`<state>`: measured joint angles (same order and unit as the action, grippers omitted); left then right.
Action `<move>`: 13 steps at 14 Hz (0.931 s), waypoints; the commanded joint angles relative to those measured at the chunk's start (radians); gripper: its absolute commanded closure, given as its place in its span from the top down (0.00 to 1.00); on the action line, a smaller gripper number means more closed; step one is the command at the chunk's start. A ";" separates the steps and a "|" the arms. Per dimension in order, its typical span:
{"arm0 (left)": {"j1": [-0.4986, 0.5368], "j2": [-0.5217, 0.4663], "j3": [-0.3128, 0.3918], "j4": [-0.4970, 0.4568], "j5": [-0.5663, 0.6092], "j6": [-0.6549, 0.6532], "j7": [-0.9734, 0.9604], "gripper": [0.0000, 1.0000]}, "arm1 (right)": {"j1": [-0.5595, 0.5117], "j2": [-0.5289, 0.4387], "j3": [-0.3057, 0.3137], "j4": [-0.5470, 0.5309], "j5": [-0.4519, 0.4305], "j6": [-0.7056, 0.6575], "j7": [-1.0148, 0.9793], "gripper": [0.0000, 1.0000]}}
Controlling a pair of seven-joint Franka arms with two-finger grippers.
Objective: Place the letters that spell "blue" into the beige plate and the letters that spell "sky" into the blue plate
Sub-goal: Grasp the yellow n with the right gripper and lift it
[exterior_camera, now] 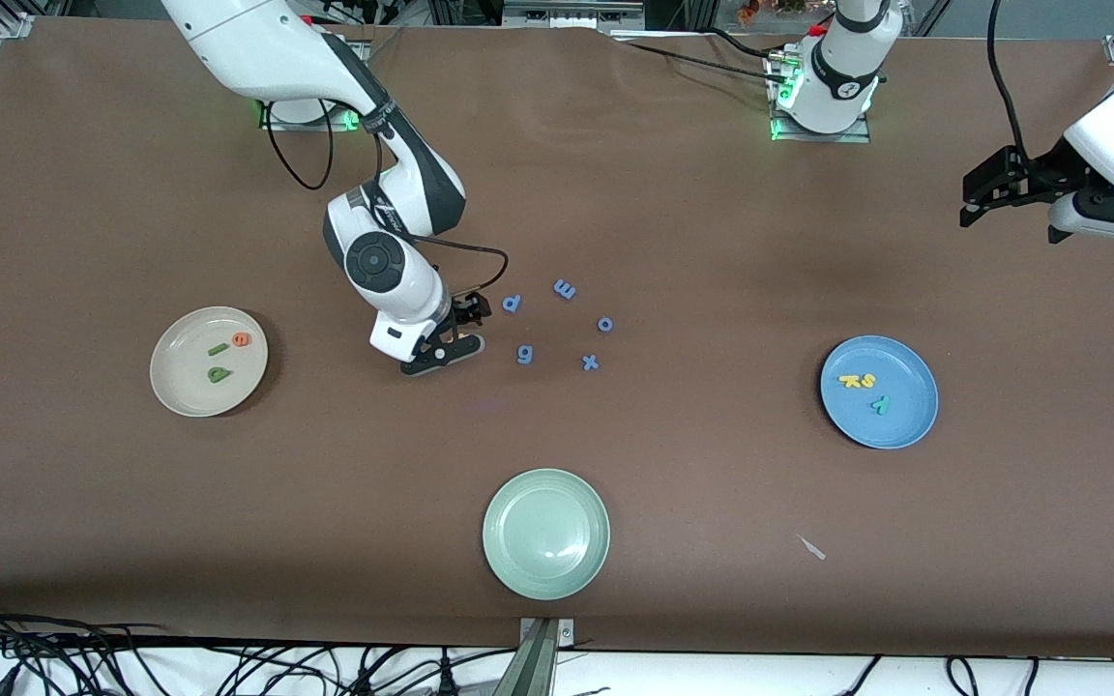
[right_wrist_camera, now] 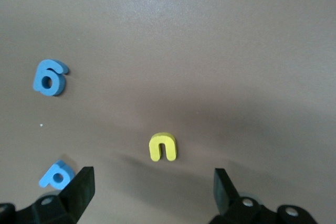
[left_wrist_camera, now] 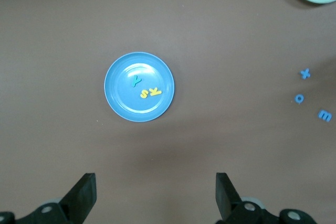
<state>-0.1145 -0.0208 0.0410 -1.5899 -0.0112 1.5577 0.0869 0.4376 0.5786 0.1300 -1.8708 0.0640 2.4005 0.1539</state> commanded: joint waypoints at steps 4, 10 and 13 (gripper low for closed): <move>-0.016 0.038 0.014 0.057 -0.015 -0.028 -0.032 1.00 | 0.012 0.041 -0.006 0.002 -0.019 0.058 0.009 0.99; -0.005 0.038 0.014 0.056 -0.016 -0.028 -0.030 1.00 | 0.013 0.052 -0.006 -0.001 -0.065 0.059 0.007 0.46; -0.001 0.039 0.014 0.054 -0.016 -0.028 -0.030 1.00 | 0.013 0.058 -0.006 0.002 -0.065 0.060 0.009 0.16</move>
<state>-0.1186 0.0000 0.0517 -1.5698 -0.0112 1.5529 0.0621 0.4410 0.6224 0.1237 -1.8709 0.0078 2.4466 0.1535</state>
